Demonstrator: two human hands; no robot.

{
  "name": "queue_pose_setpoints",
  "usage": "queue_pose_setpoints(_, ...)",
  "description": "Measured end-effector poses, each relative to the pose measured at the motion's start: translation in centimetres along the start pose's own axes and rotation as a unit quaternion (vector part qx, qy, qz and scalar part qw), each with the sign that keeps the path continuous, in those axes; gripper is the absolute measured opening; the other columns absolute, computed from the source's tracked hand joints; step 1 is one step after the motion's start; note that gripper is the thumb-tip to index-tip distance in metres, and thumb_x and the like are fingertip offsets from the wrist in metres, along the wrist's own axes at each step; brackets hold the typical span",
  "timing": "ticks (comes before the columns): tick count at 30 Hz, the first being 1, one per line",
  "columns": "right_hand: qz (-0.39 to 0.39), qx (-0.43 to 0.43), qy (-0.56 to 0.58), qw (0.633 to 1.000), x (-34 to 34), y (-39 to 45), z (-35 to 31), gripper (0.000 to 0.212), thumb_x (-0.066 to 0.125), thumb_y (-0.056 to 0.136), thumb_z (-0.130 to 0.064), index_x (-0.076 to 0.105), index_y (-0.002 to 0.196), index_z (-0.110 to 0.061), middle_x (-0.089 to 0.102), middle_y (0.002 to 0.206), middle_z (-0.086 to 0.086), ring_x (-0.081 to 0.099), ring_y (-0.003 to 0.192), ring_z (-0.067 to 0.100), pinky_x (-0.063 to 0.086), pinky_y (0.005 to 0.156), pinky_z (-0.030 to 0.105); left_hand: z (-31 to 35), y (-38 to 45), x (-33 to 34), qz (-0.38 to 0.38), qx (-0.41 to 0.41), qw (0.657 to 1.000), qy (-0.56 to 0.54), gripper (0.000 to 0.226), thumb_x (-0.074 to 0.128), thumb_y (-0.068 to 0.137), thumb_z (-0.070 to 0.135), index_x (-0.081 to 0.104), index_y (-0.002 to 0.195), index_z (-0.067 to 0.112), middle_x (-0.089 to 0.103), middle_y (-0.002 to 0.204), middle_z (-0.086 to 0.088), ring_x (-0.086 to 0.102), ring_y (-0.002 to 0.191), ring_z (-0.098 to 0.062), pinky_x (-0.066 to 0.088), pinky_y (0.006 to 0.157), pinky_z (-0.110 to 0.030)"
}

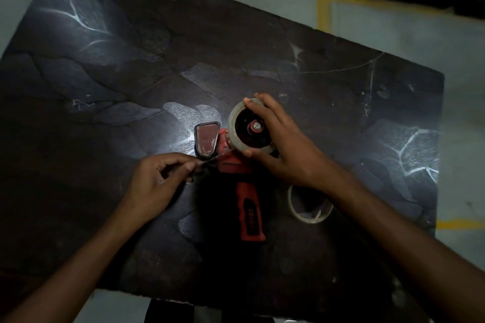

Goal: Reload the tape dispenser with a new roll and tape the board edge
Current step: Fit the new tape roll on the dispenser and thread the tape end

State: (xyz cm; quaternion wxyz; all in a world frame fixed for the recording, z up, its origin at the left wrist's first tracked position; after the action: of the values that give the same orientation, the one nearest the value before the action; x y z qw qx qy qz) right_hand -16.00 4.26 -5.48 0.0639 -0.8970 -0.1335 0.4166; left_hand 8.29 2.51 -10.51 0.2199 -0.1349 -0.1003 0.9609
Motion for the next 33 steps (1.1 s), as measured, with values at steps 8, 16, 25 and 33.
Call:
queue_pose_setpoints(8, 0.007, 0.004, 0.047, 0.999, 0.4, 0.5, -0.2, 0.086, 0.072, 0.096, -0.041, 0.026, 0.166, -0.021, 0.014, 0.175, 0.002, 0.021, 0.158, 0.008, 0.028, 0.126, 0.026, 0.2, 0.3, -0.8, -0.061, 0.033, 0.998, 0.005, 0.022, 0.064, 0.093, 0.013, 0.078, 0.108, 0.022, 0.079, 0.083, -0.003, 0.066, 0.066, -0.005, 0.052, 0.065, -0.016)
queue_pose_setpoints(16, -0.026, 0.007, 0.074, 0.997, 0.3, 2.4, -0.9, 0.086, 0.073, 0.095, -0.040, 0.026, 0.166, -0.029, 0.010, 0.178, -0.003, 0.016, 0.163, 0.012, 0.025, 0.129, 0.033, 0.5, 1.3, -2.2, -0.191, 0.007, 0.982, 0.017, 0.041, 0.064, 0.093, 0.021, 0.076, 0.124, 0.044, 0.076, 0.080, -0.006, 0.059, 0.063, -0.006, 0.049, 0.061, -0.018)
queue_pose_setpoints(25, 0.078, 0.091, 0.124, 0.985, 1.6, 2.3, -1.6, 0.088, 0.081, 0.089, -0.037, 0.034, 0.163, -0.039, 0.009, 0.178, -0.014, 0.017, 0.164, 0.014, 0.029, 0.130, 0.050, 1.4, 2.0, -4.8, -0.092, 0.114, 0.983, 0.107, 0.078, 0.077, 0.092, 0.019, 0.043, 0.156, 0.047, 0.077, 0.082, 0.006, 0.067, 0.070, -0.002, 0.054, 0.071, -0.017)
queue_pose_setpoints(33, 0.096, 0.096, 0.121, 0.983, 1.7, 2.1, -1.9, 0.086, 0.078, 0.089, -0.039, 0.036, 0.164, -0.034, 0.016, 0.176, -0.010, 0.024, 0.161, 0.015, 0.032, 0.129, 0.047, 1.8, 2.9, -4.0, -0.098, 0.103, 0.988, 0.064, 0.056, 0.055, 0.097, 0.018, 0.046, 0.152, 0.023, 0.074, 0.093, -0.001, 0.061, 0.062, -0.008, 0.046, 0.060, -0.014)
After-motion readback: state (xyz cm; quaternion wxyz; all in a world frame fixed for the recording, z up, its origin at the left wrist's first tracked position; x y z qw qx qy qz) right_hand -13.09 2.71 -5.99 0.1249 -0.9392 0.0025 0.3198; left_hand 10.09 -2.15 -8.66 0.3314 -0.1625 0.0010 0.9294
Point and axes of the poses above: each hand's wrist, its own y-axis towards the middle knuckle, its own x-axis out of the palm, z = x × y, the point moved 7 cm from there along y, towards the middle knuckle
